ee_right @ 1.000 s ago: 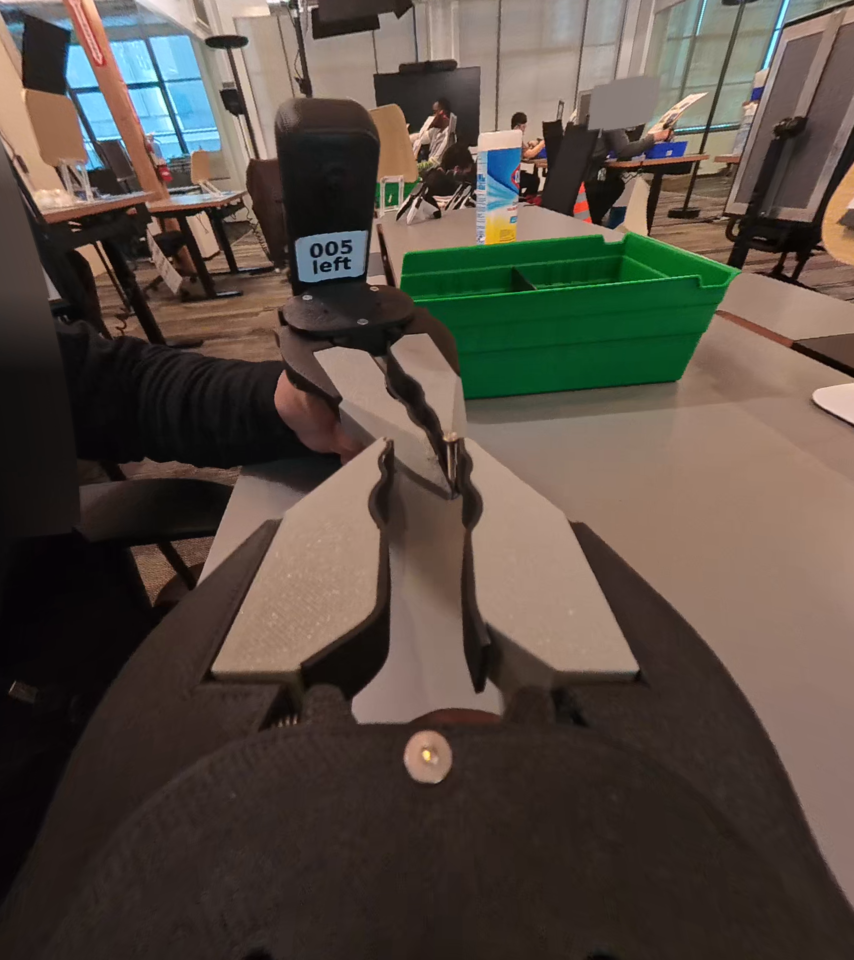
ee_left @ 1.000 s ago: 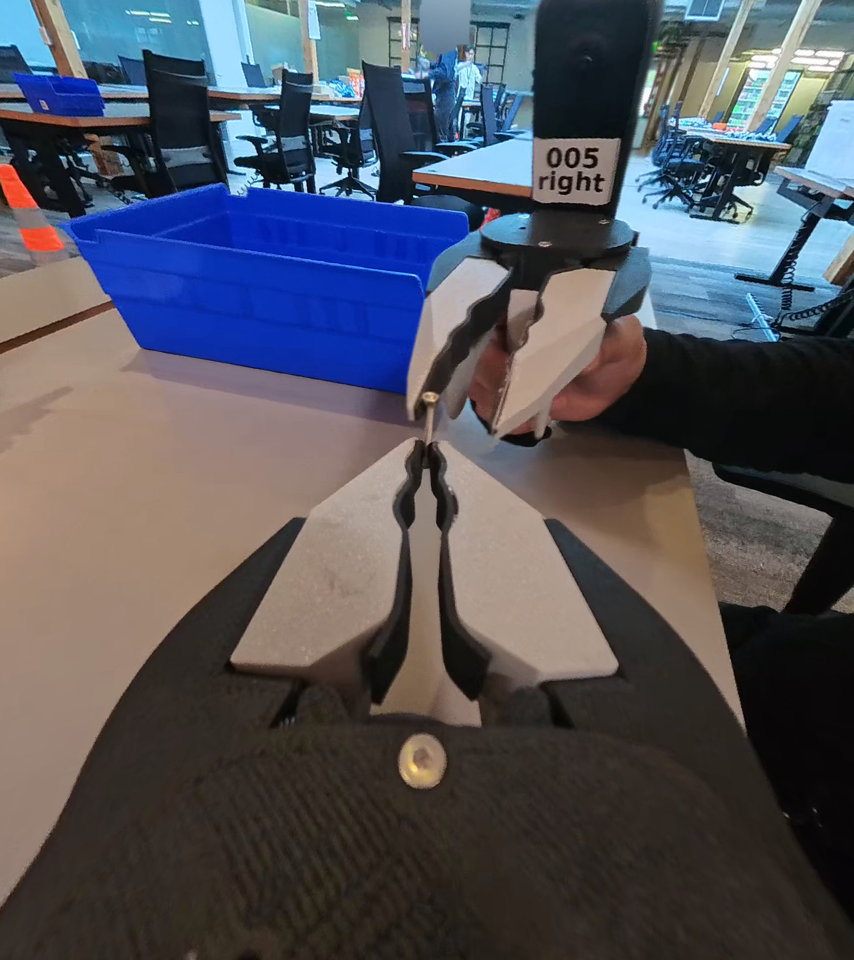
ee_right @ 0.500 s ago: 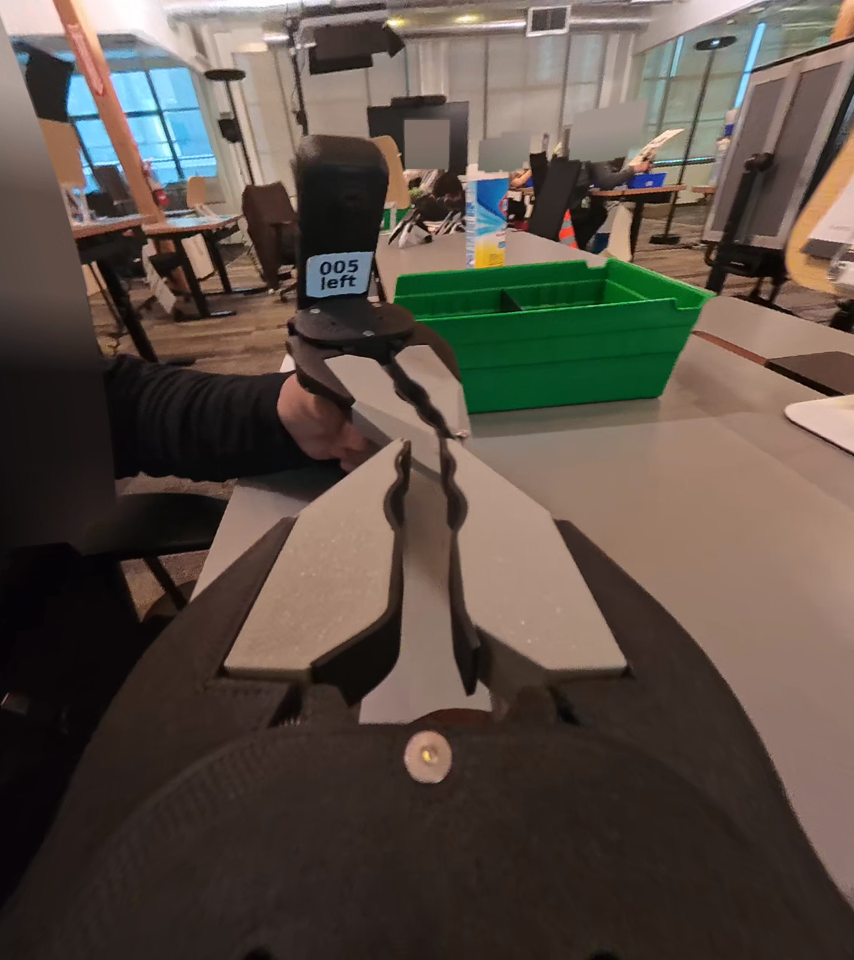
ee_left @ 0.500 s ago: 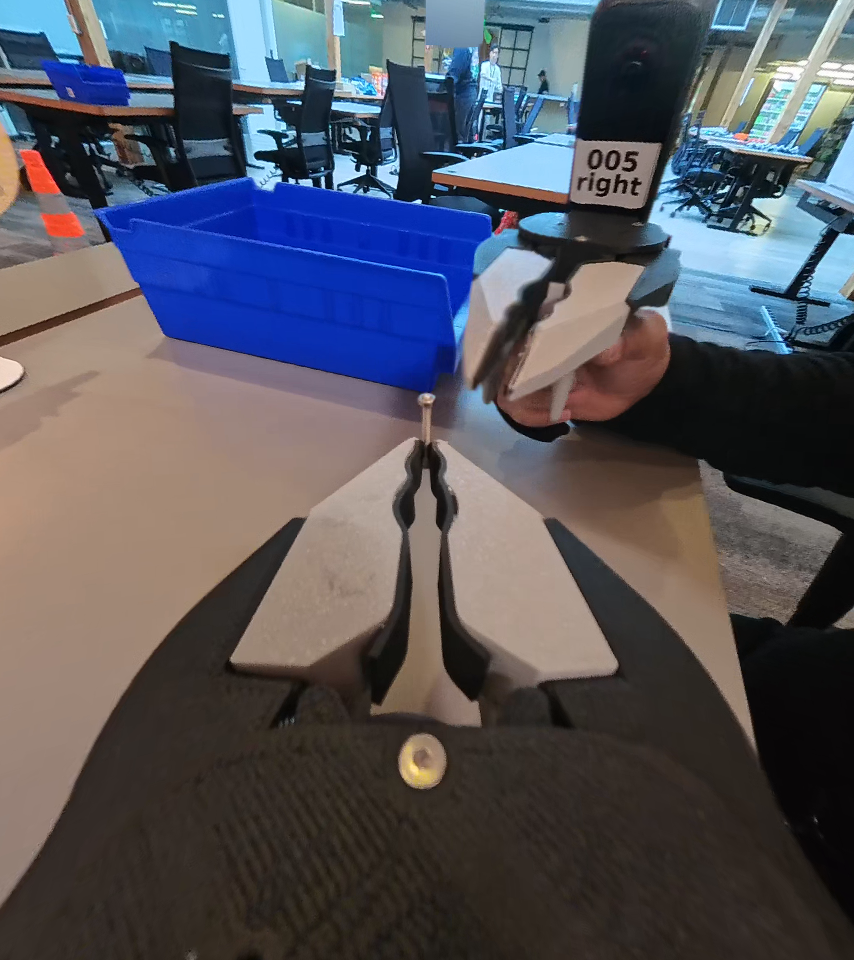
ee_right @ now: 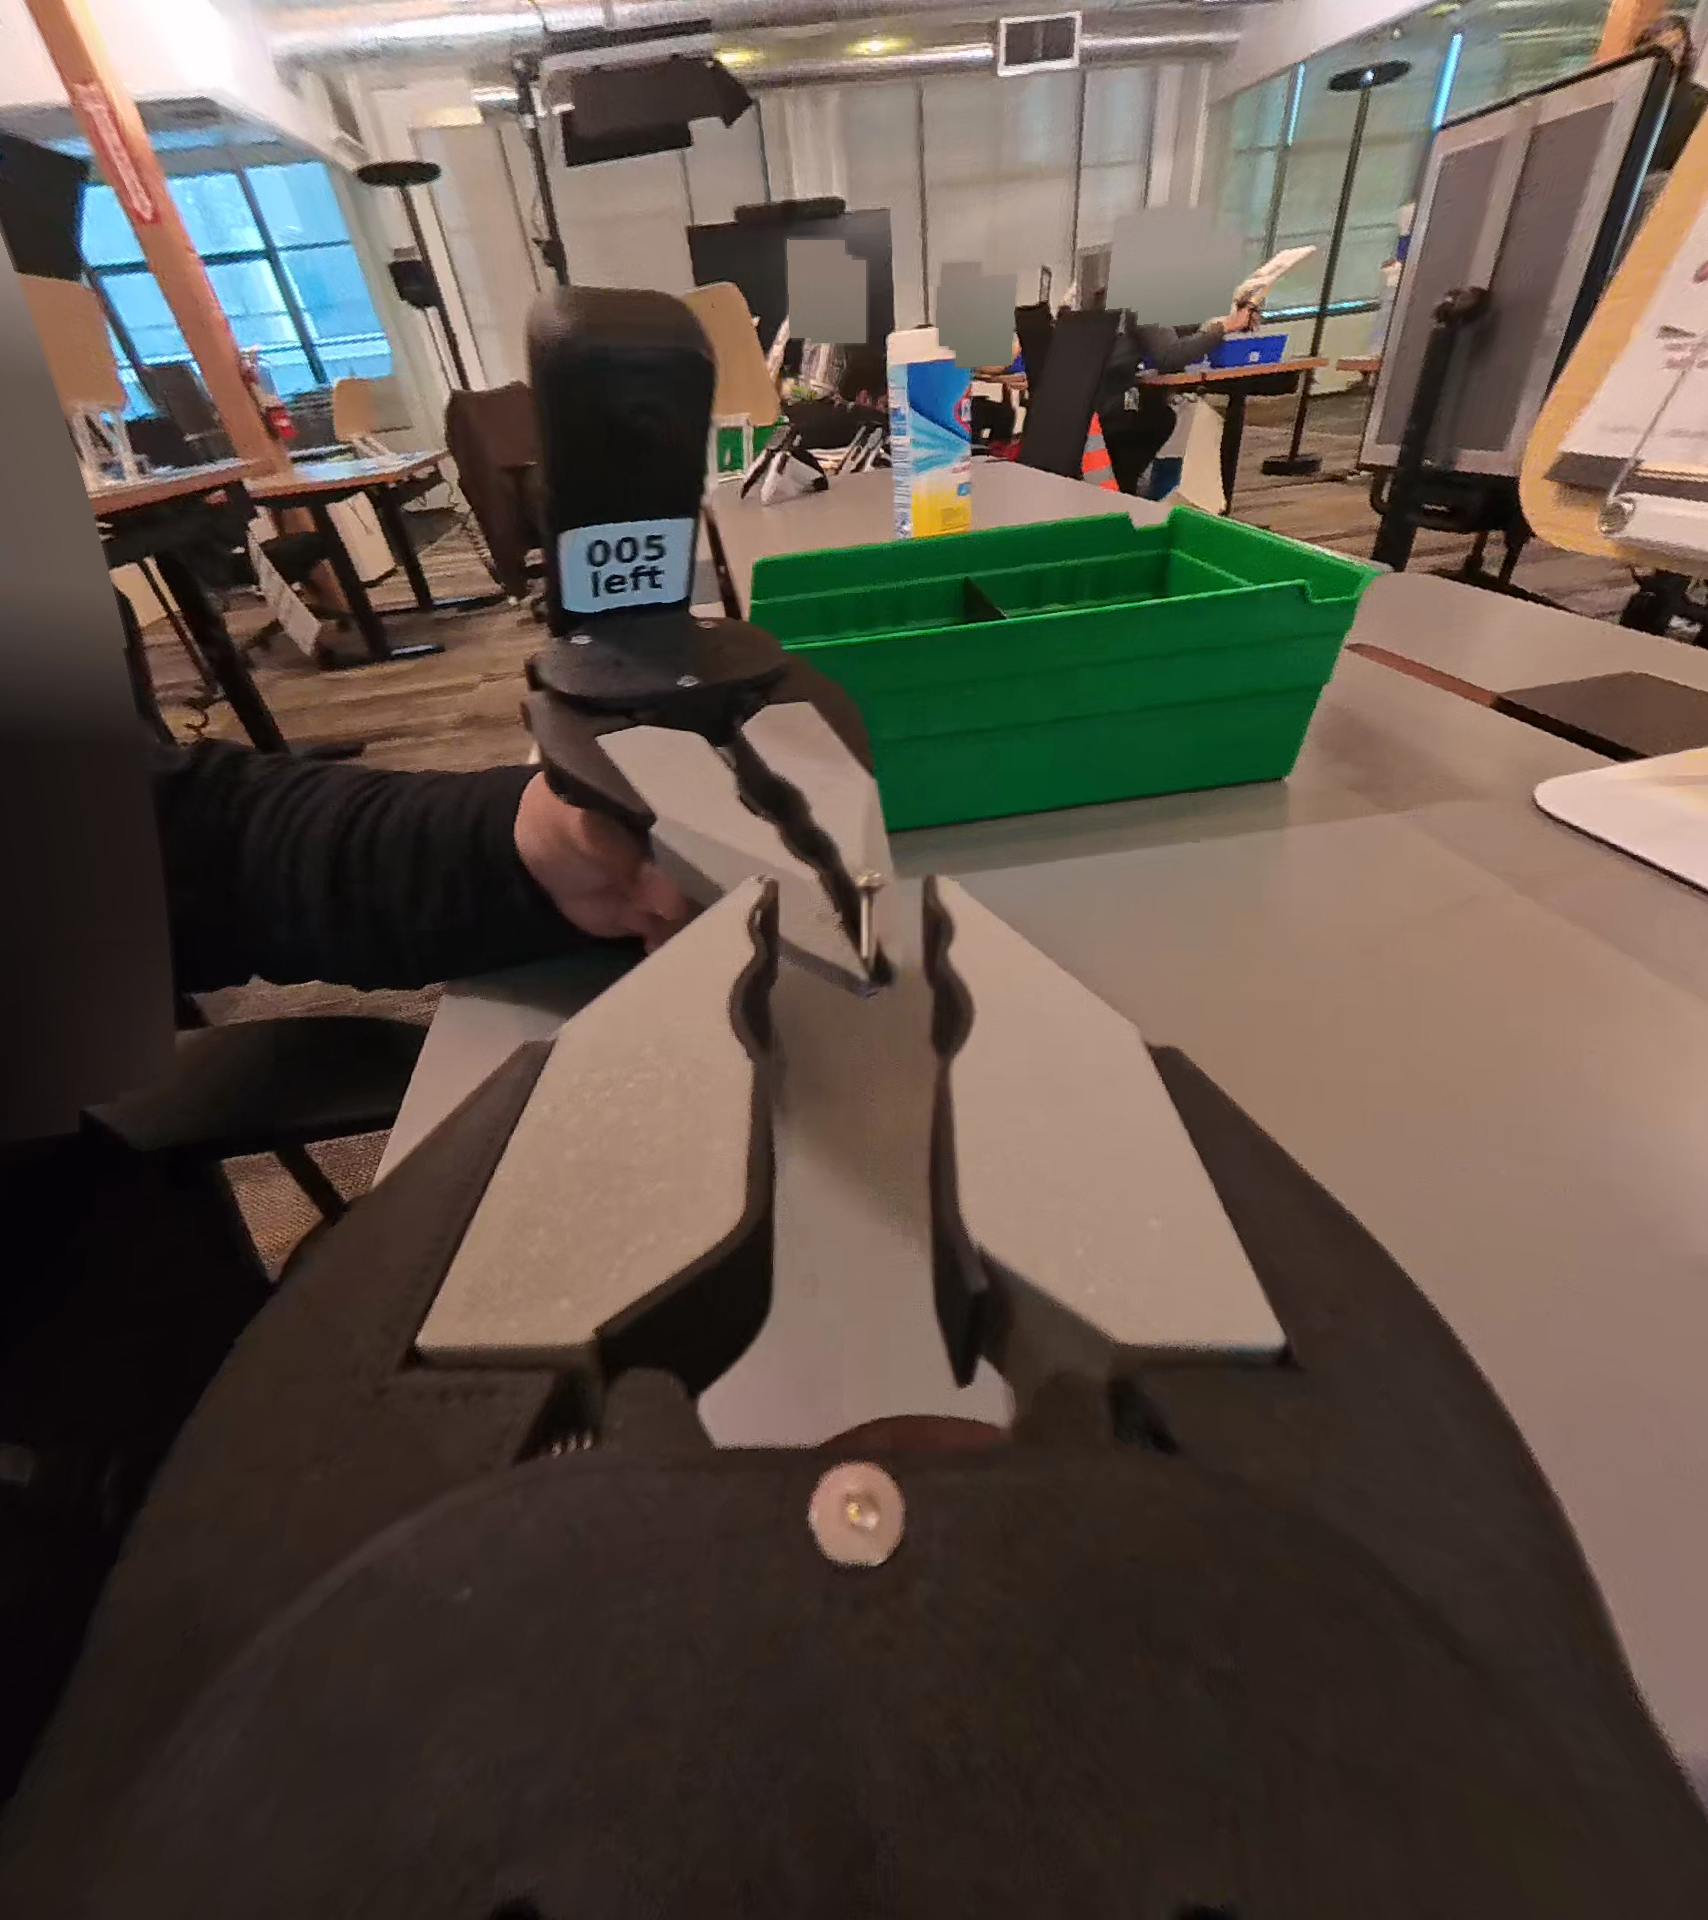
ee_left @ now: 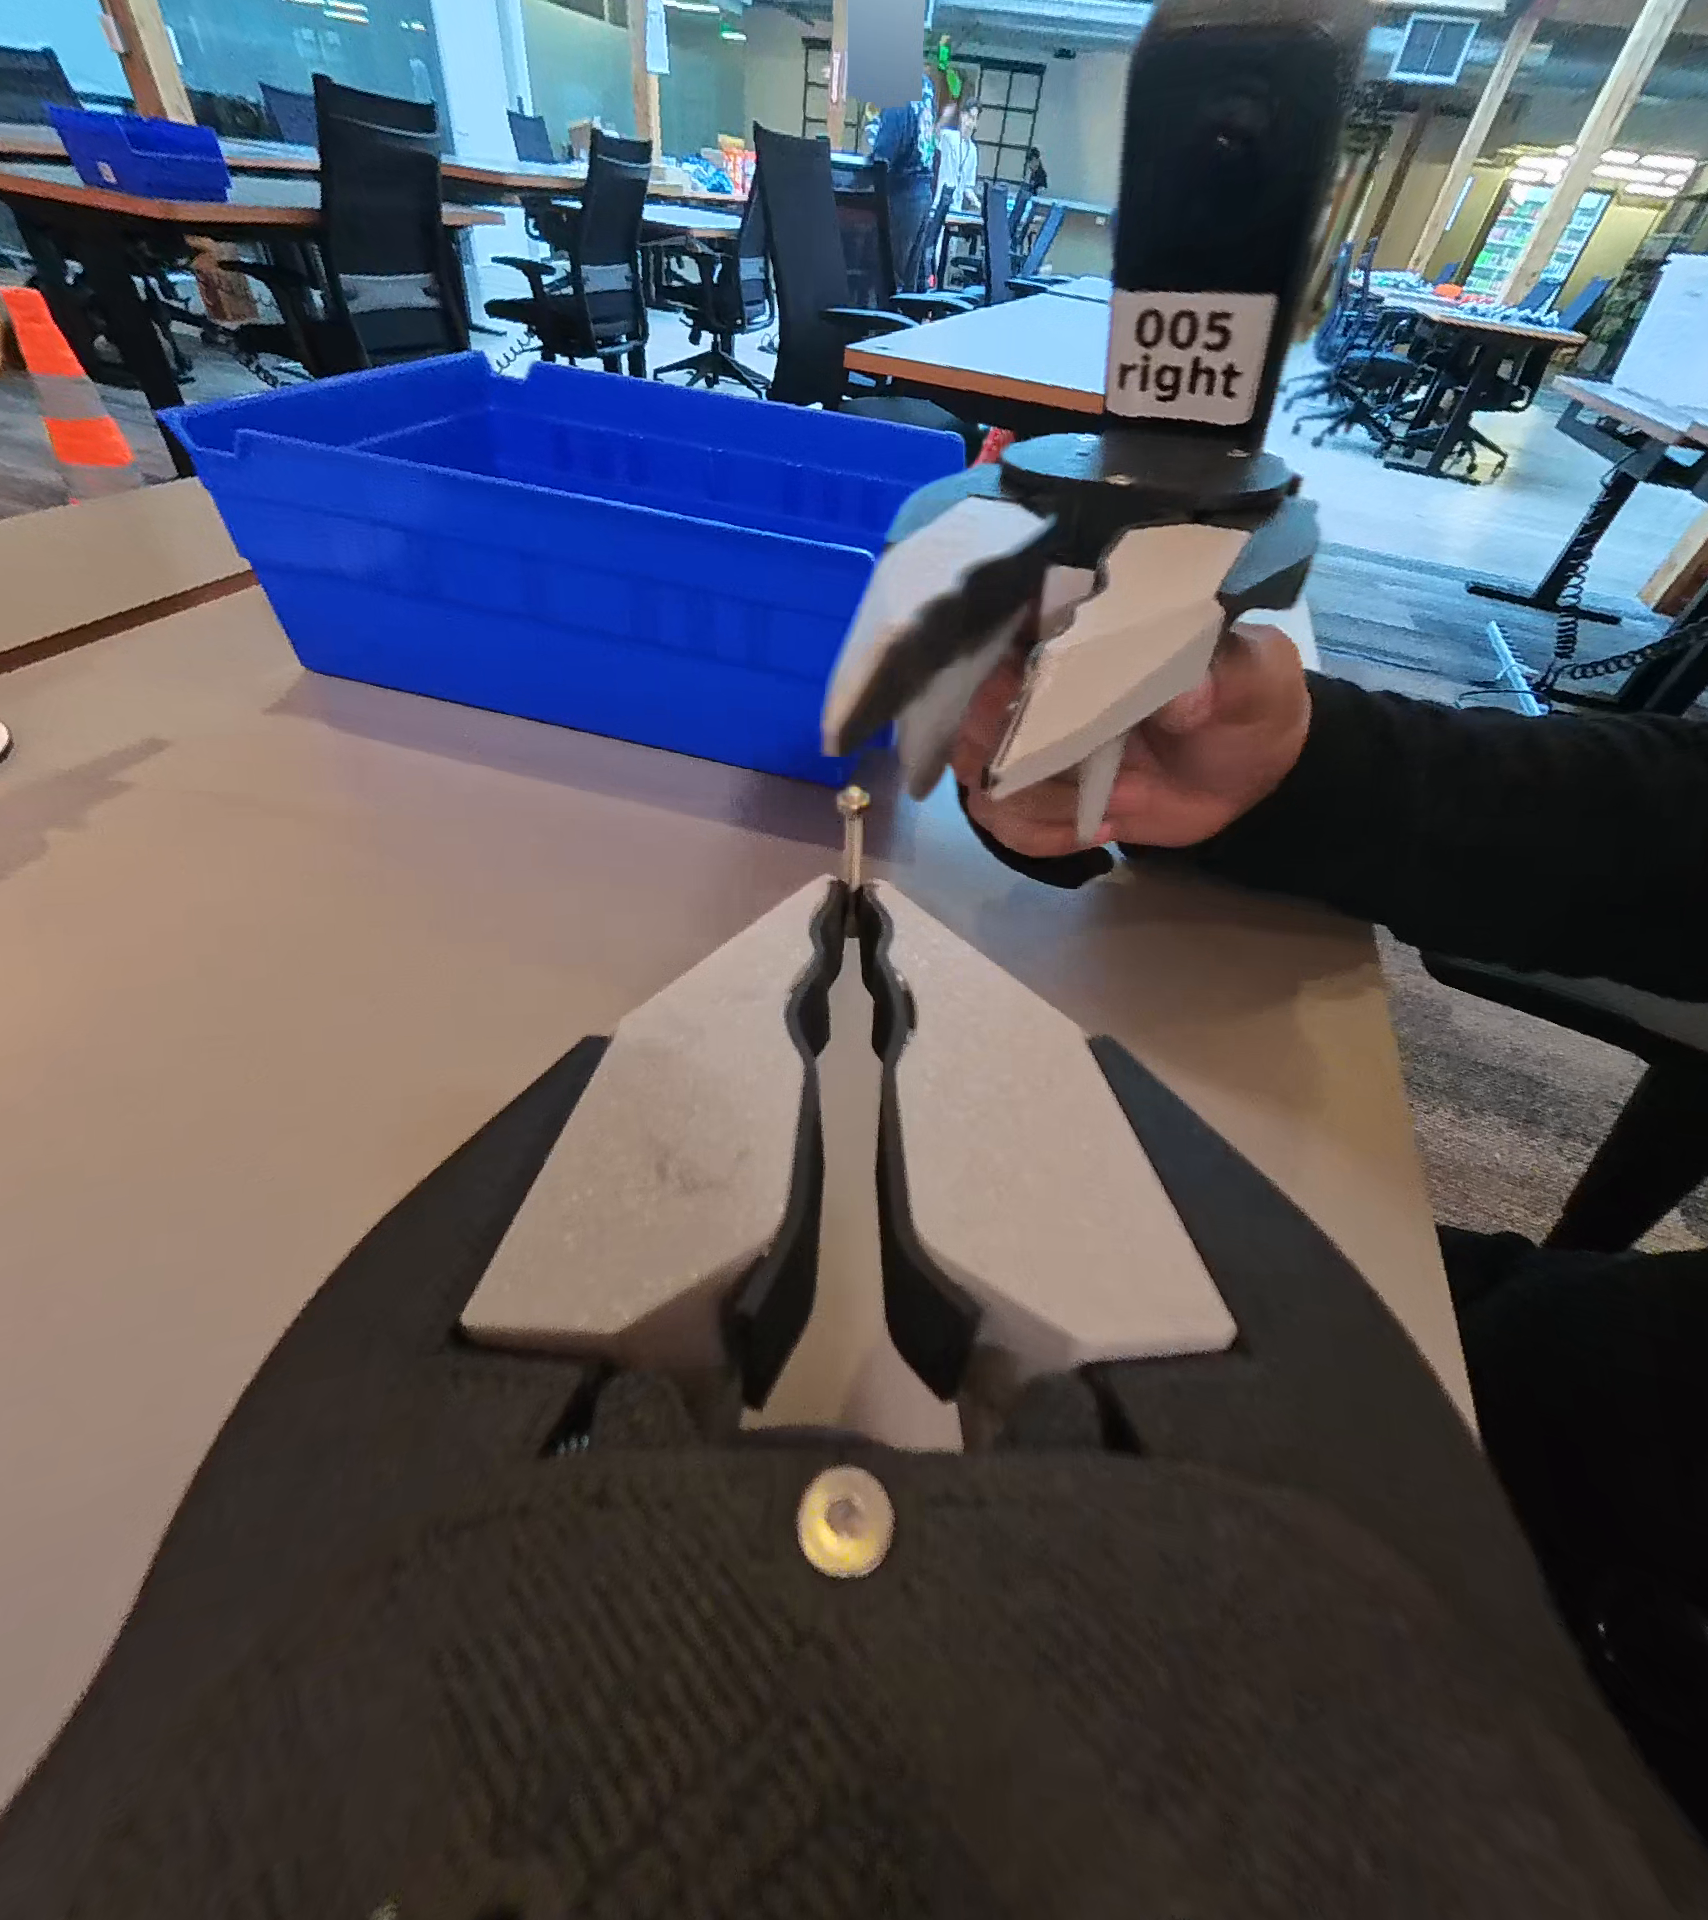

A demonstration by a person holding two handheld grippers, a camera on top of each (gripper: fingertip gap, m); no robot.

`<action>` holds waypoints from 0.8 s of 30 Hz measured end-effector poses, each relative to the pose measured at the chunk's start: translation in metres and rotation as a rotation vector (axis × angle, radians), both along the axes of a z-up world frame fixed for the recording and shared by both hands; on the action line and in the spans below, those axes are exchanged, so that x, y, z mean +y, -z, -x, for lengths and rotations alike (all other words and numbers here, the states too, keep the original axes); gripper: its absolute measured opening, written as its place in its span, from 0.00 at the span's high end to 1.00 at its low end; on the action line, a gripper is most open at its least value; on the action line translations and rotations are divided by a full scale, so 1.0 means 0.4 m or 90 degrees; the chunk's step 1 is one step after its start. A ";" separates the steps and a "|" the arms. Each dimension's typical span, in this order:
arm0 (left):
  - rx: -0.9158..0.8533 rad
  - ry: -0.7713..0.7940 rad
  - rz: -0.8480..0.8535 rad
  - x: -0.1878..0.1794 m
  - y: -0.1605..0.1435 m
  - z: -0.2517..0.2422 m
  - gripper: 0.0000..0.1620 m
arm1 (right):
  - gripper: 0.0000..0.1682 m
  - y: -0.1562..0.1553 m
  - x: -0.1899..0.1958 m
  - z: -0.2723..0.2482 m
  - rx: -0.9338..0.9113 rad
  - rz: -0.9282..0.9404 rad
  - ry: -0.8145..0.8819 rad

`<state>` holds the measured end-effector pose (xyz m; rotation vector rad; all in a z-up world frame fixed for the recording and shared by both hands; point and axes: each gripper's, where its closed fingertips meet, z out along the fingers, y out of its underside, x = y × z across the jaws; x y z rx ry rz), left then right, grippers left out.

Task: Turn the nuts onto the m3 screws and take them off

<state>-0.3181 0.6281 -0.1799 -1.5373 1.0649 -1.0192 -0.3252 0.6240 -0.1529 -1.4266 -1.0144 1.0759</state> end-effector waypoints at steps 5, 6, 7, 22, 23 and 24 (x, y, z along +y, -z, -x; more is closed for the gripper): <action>0.009 0.008 -0.011 -0.012 0.002 -0.014 1.00 | 0.86 0.019 -0.018 0.046 -0.026 0.005 -0.033; 0.008 0.001 -0.013 -0.006 0.001 -0.009 1.00 | 0.84 0.017 -0.019 0.047 -0.024 0.003 -0.030; 0.003 -0.005 -0.009 0.000 -0.001 -0.003 1.00 | 0.83 0.015 -0.018 0.043 -0.025 0.000 -0.025; -0.008 -0.040 0.003 0.033 -0.006 0.022 1.00 | 0.98 -0.018 -0.026 0.015 0.035 0.022 -0.048; -0.009 -0.034 0.006 0.031 -0.005 0.023 1.00 | 0.94 -0.020 -0.015 0.008 0.040 0.024 -0.033; -0.011 -0.032 0.007 0.029 -0.005 0.021 1.00 | 0.89 -0.018 -0.002 0.005 0.036 0.026 -0.016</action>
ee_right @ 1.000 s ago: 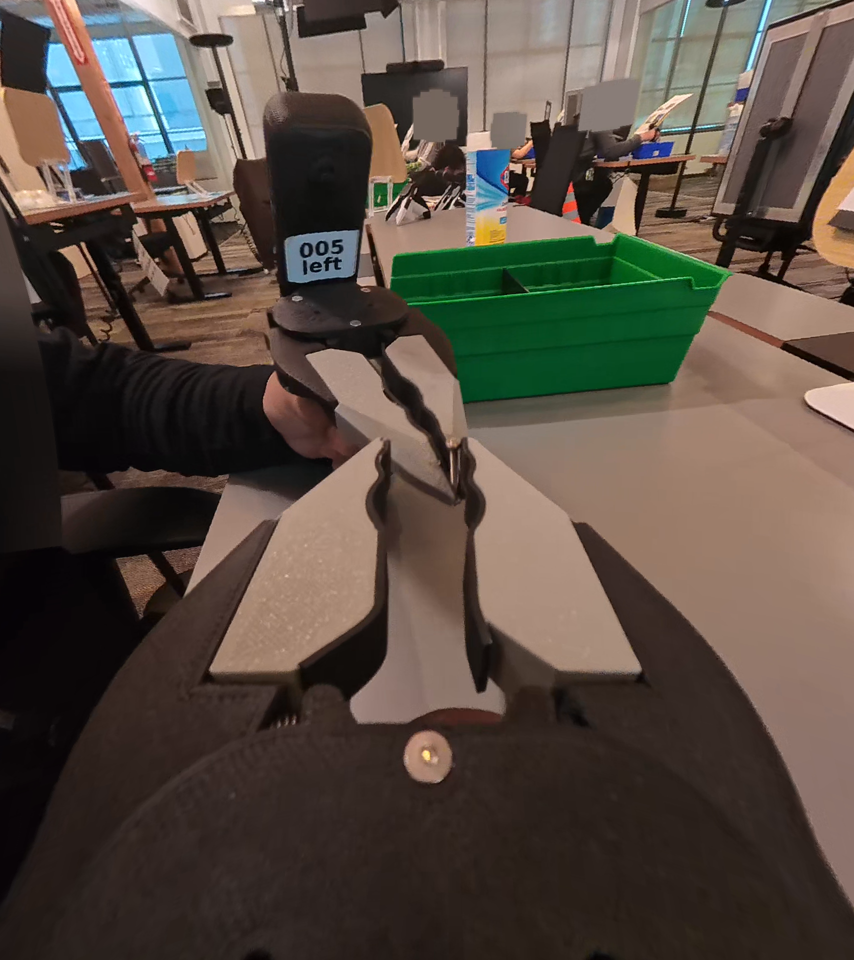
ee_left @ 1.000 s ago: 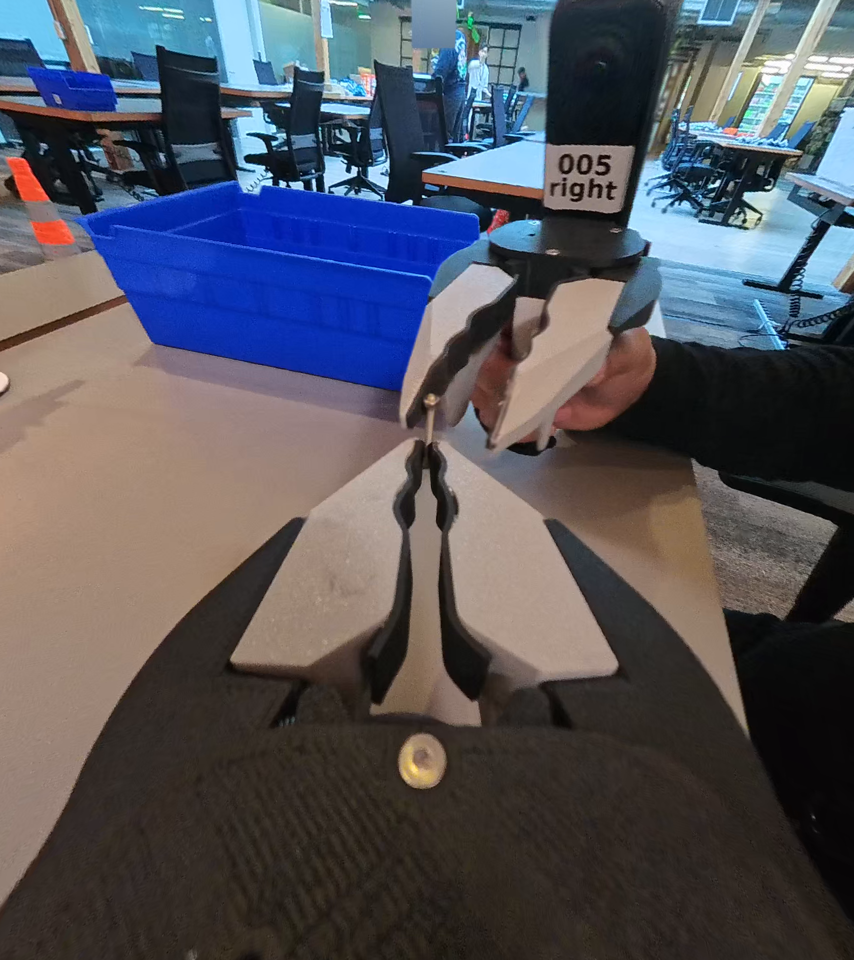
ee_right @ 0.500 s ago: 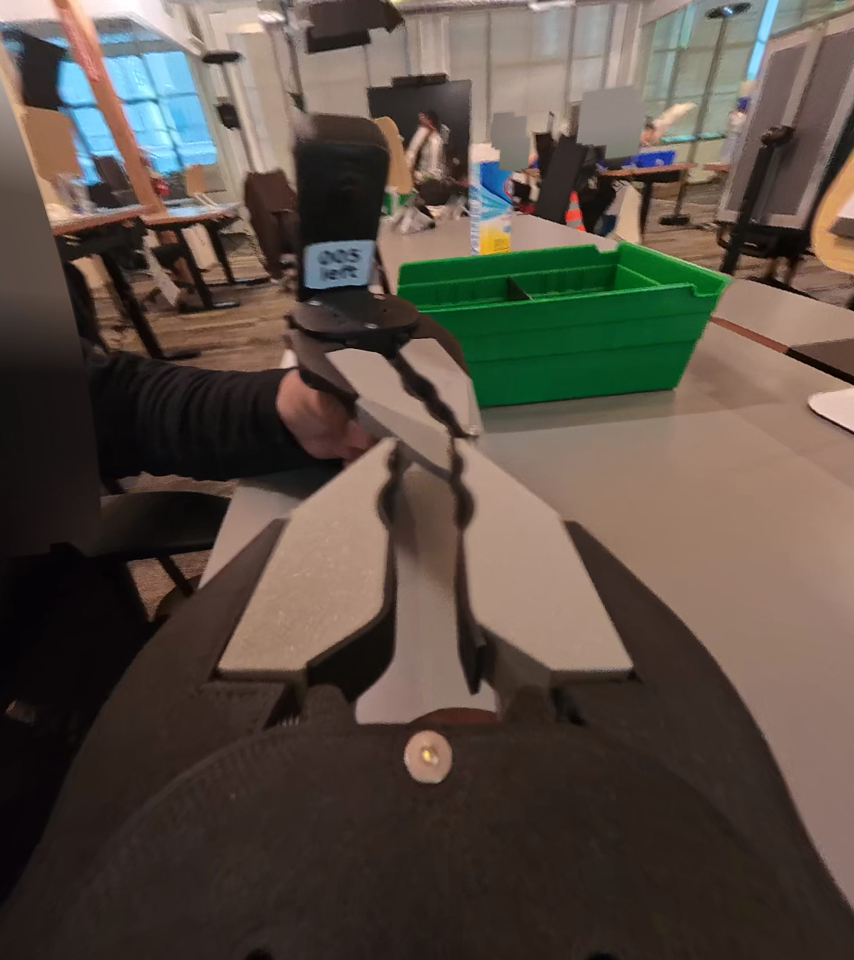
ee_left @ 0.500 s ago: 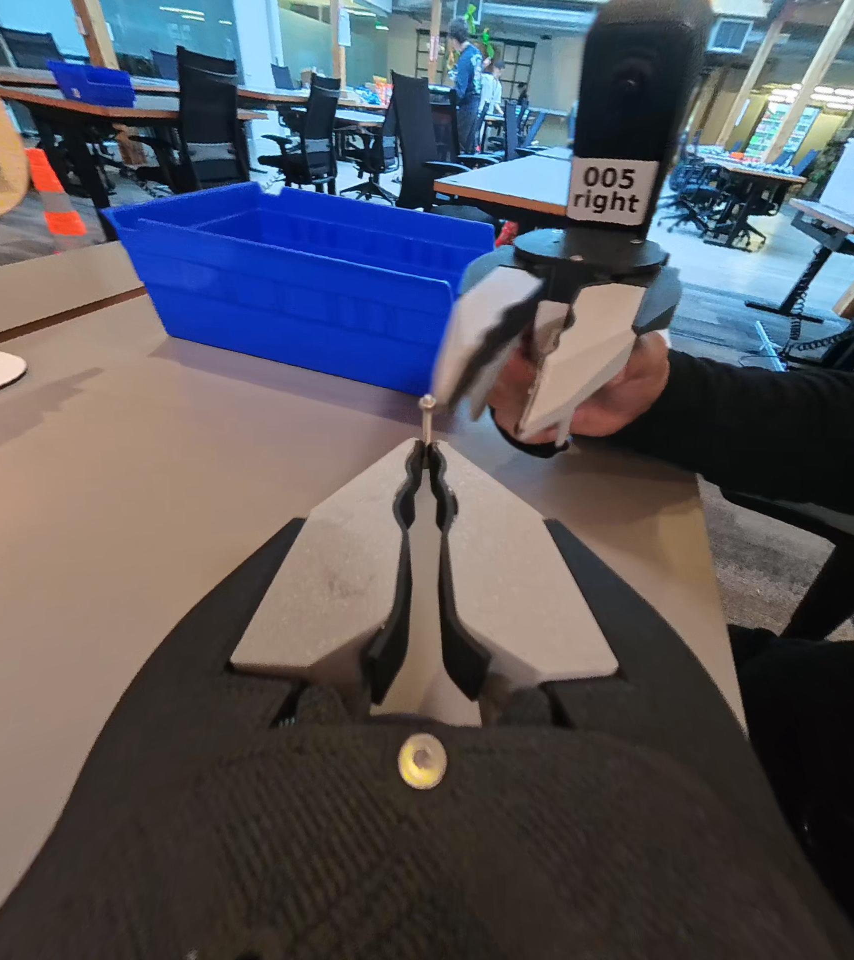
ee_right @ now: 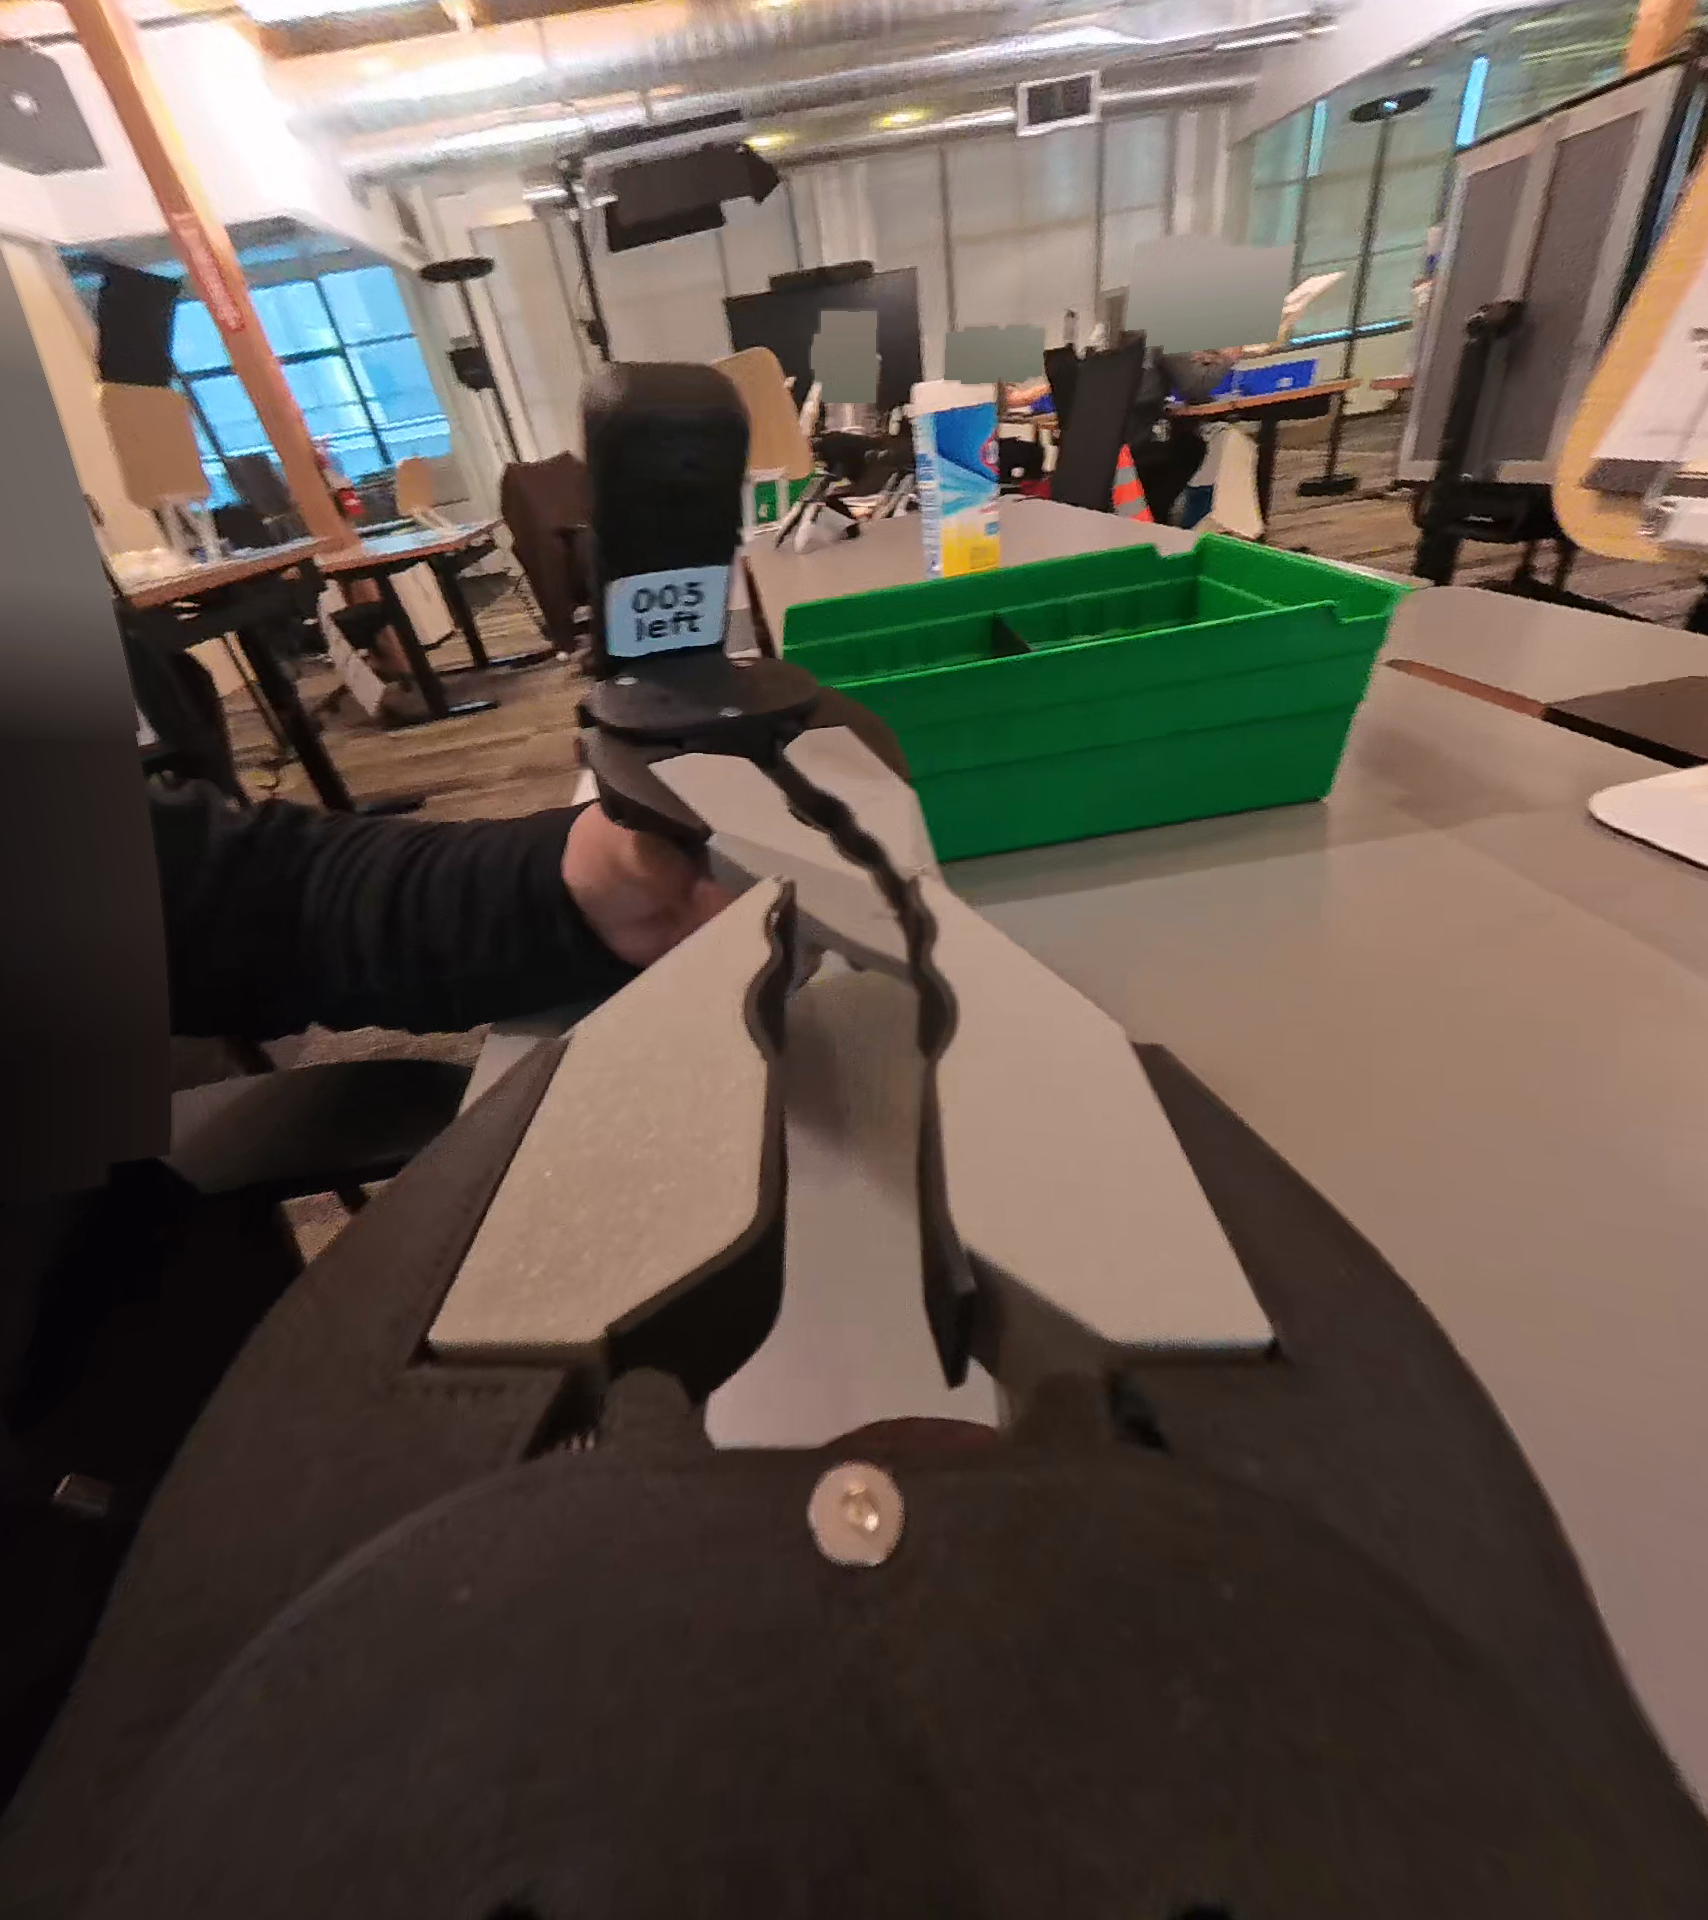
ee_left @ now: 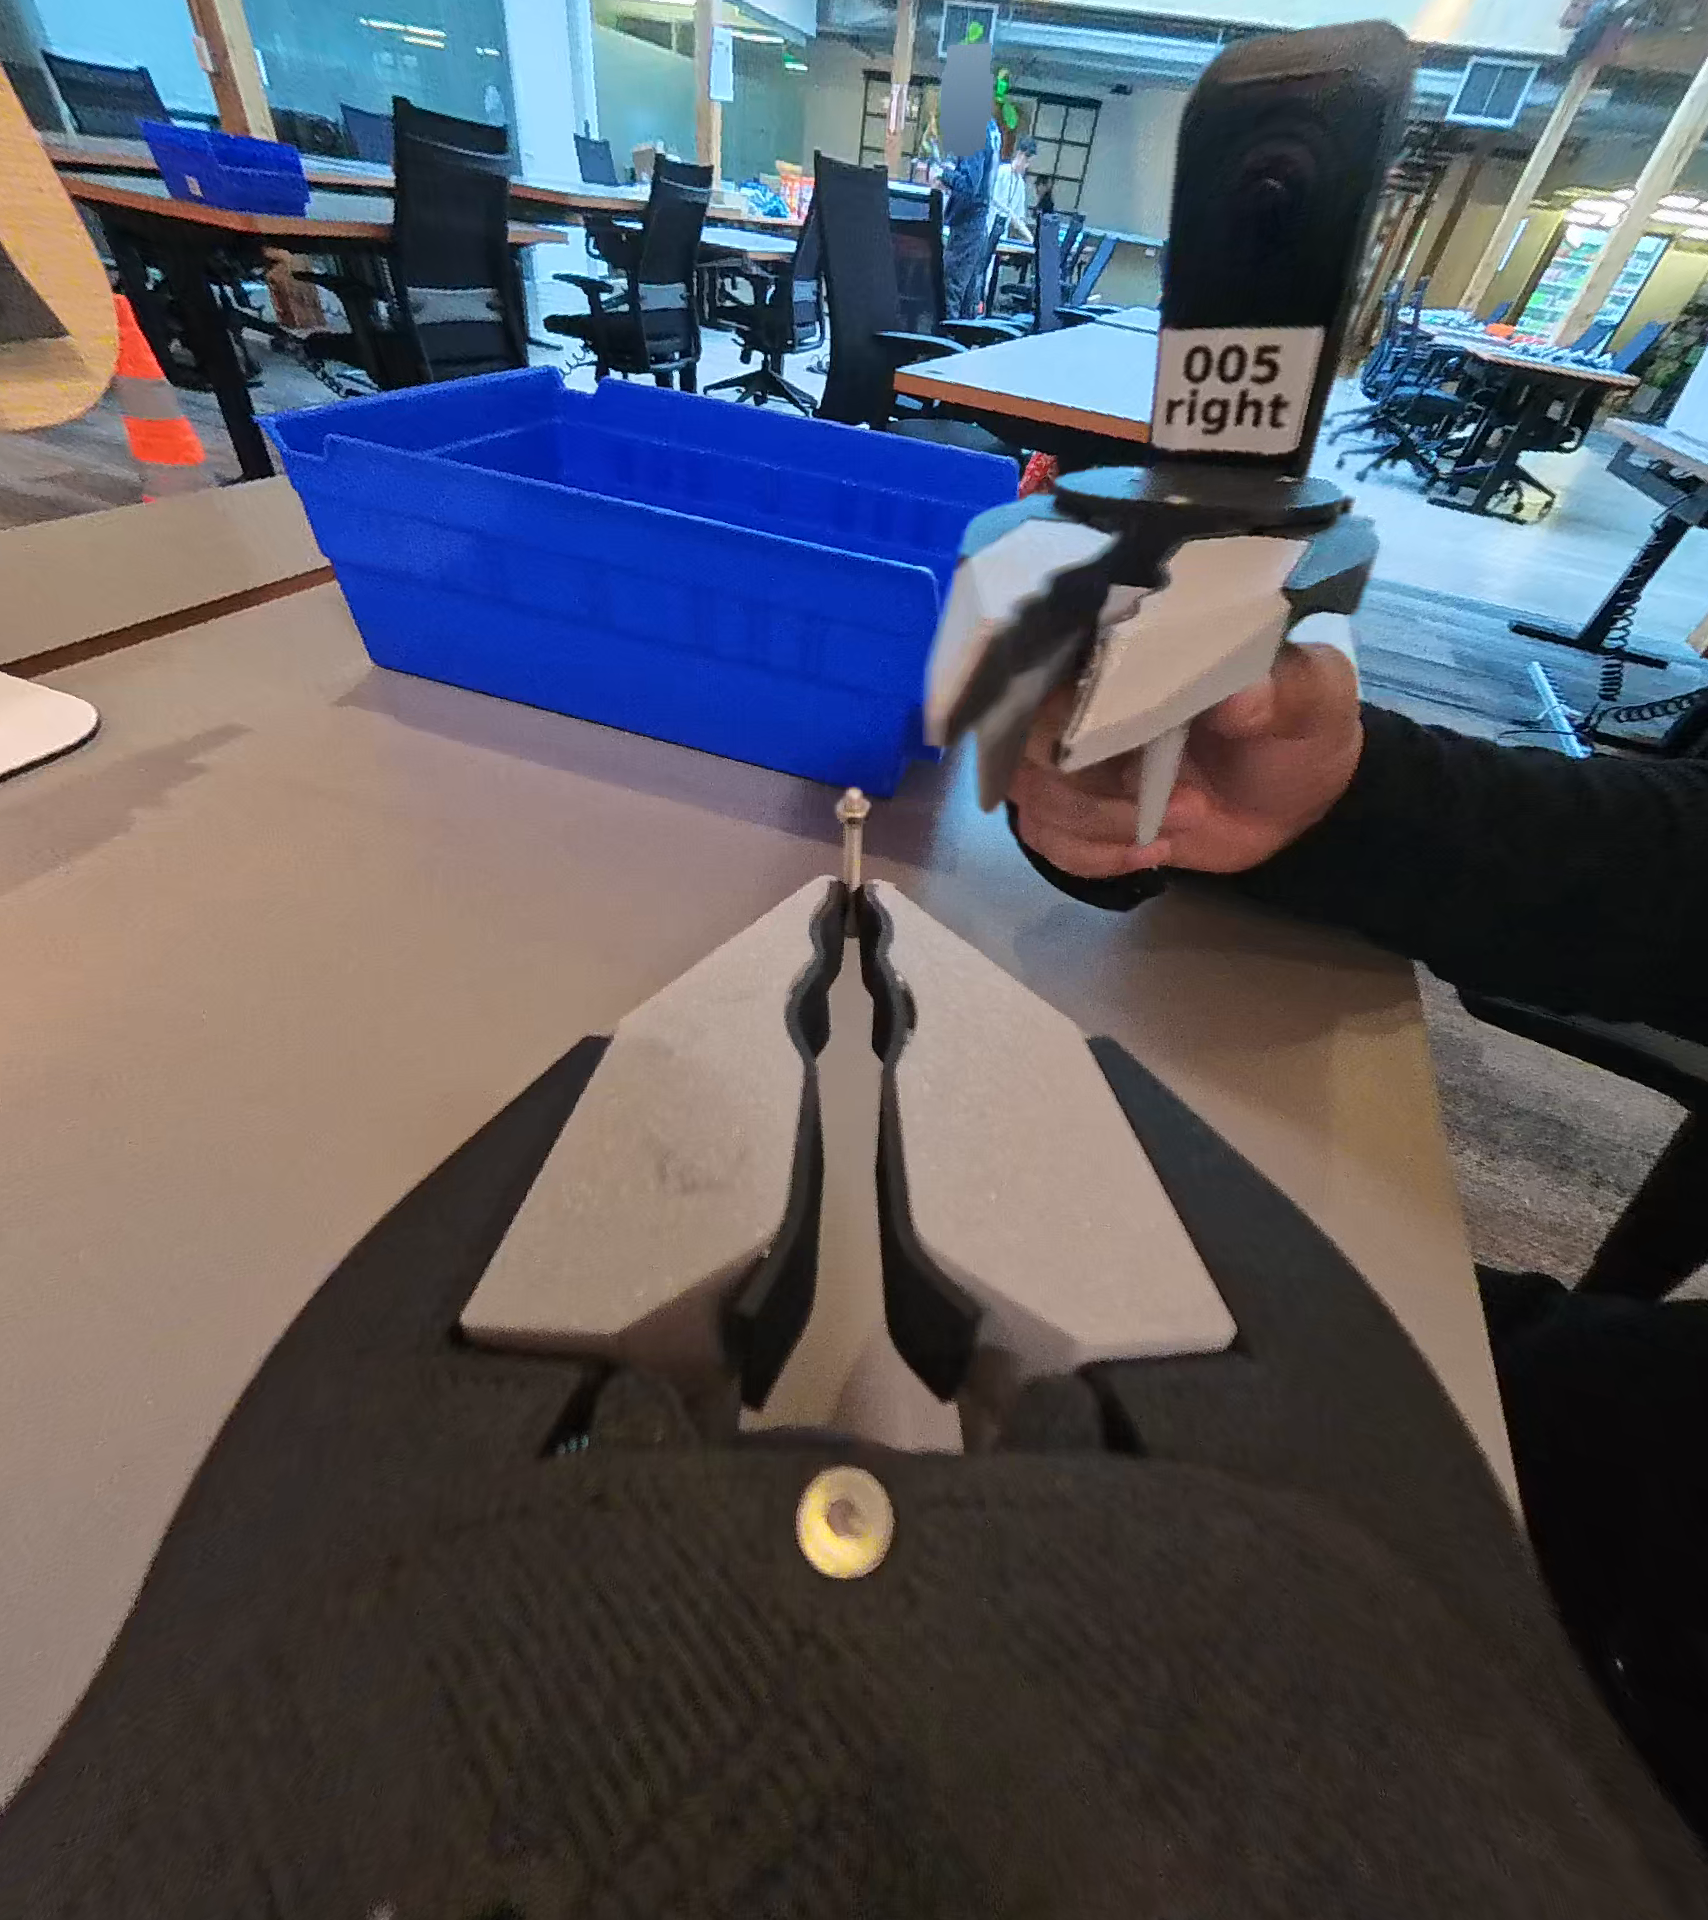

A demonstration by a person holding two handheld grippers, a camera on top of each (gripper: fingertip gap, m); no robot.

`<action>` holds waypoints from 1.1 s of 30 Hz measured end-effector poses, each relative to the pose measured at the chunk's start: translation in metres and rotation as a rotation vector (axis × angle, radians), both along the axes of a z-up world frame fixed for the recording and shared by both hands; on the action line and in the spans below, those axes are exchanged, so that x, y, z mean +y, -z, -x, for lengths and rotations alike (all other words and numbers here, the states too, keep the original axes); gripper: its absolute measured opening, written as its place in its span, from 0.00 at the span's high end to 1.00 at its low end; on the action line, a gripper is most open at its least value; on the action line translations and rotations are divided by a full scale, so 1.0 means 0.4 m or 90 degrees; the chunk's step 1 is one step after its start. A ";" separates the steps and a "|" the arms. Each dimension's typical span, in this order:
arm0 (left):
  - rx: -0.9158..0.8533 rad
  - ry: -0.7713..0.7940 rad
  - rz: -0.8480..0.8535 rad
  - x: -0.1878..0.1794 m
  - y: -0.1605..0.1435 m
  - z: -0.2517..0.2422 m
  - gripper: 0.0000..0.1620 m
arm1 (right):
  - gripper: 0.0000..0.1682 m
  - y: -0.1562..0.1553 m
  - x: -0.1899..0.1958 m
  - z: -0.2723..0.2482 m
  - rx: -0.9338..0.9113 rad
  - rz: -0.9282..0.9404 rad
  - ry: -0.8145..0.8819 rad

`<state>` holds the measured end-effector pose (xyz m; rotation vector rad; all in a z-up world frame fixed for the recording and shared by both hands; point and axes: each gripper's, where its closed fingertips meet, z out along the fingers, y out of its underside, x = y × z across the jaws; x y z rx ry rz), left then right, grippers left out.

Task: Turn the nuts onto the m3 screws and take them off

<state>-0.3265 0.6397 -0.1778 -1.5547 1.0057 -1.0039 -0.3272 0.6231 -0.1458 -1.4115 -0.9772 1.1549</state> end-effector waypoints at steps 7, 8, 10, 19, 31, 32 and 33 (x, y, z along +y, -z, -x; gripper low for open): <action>0.013 0.008 -0.014 -0.014 0.004 -0.018 1.00 | 0.84 0.034 -0.002 0.039 -0.044 0.016 -0.012; 0.009 -0.005 -0.011 -0.004 0.002 -0.010 1.00 | 0.86 0.031 -0.003 0.033 -0.045 0.005 -0.010; 0.017 -0.041 -0.006 0.026 0.007 0.013 1.00 | 0.95 0.008 -0.022 0.022 -0.013 -0.005 -0.032; 0.023 0.013 0.000 -0.017 0.017 -0.026 1.00 | 0.99 0.052 0.034 0.039 -0.071 0.014 0.034; -0.016 -0.031 0.018 0.012 -0.004 -0.007 0.83 | 0.99 -0.053 0.067 -0.113 -0.080 -0.042 0.197; -0.015 -0.031 0.016 0.011 -0.005 -0.007 0.83 | 0.99 -0.075 0.081 -0.153 -0.101 -0.064 0.239; -0.012 -0.031 0.013 0.010 -0.004 -0.008 0.83 | 0.99 -0.099 0.103 -0.205 -0.128 -0.088 0.296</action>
